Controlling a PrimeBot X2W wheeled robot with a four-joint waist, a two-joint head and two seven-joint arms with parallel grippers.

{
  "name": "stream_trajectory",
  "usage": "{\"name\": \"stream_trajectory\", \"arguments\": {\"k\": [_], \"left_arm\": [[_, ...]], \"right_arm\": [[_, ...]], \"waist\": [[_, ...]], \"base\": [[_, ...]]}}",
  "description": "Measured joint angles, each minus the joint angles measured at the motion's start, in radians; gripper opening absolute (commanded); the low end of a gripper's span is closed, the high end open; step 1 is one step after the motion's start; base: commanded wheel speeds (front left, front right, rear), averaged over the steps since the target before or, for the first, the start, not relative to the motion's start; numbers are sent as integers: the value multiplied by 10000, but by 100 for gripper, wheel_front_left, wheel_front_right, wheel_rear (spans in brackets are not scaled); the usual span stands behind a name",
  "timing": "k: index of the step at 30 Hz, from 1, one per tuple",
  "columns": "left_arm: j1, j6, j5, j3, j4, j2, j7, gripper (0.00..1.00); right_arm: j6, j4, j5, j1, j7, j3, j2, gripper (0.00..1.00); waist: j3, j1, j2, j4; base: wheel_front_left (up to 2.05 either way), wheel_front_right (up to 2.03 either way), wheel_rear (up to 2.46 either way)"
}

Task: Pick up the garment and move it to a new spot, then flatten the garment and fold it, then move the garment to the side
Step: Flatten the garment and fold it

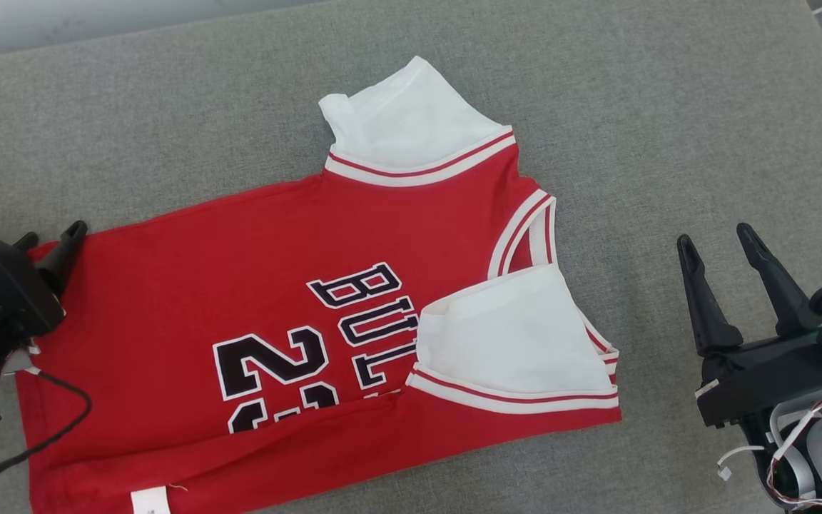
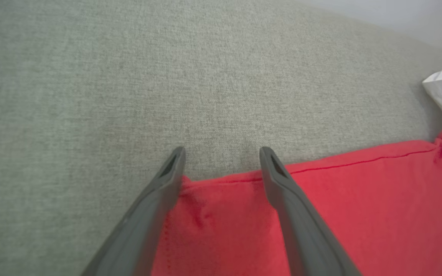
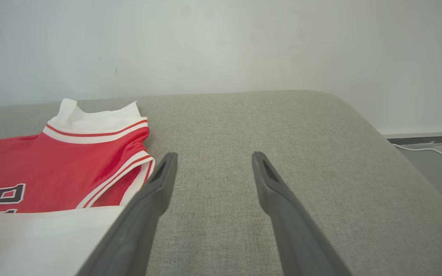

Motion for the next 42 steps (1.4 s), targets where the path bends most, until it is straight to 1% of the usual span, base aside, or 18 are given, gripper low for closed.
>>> {"name": "stream_trajectory", "arguments": {"k": [3,6,11,18,21,25,26,27,28,32,34,37,42], "left_arm": [[-261,0,290,-351,234,84,336,100],[-362,0,316,-433,397,84,535,100],[-426,-2,721,-800,669,107,732,100],[-607,-2,825,-1009,844,79,892,100],[-605,-2,995,-1175,1022,123,1034,100],[-605,-2,1133,-1189,1151,104,1097,100],[-604,-2,1030,-1126,1204,52,1097,56],[-604,-2,1016,-1141,1237,33,1101,26],[-606,-2,1018,-1166,1266,38,1116,0],[-614,-4,1087,-1267,1258,19,1106,0],[-690,-2,1114,-1304,1191,-8,905,0],[-884,-2,1114,-1321,1055,-174,591,0],[-1066,-4,1108,-1356,802,-744,88,0]], "right_arm": [[-2,161,0,-33,-13,8,31,100],[0,224,0,-31,-73,12,52,100],[13,389,0,-21,-115,15,90,100],[13,476,2,27,-174,15,96,100],[84,500,4,19,-174,79,123,100],[88,539,4,13,-176,144,171,100],[94,543,4,11,-176,142,169,100],[100,543,4,10,-176,142,169,100],[100,546,4,10,-180,142,169,100],[148,591,4,-17,-182,136,134,100],[247,696,27,-235,-140,178,105,100],[487,1110,151,-1175,215,374,111,100],[901,2236,460,-3371,1093,784,282,100]], "waist": [[-24,0,1,-11],[-98,-1,0,0],[-239,-1,-1,30],[-356,-1,-1,176],[-415,-1,-2,241],[-453,-1,-1,276],[-459,-1,-1,280],[-464,-1,-1,283],[-468,-1,-1,284],[-478,-1,-1,307],[-463,-1,-1,354],[-441,0,-1,467],[-382,0,-1,784]], "base": [[0,0,0],[0,0,0],[0,0,0],[0,0,0],[0,0,0],[0,0,0],[0,0,0],[0,0,0],[0,0,0],[0,0,0],[0,0,0],[0,0,0],[0,0,0]]}}
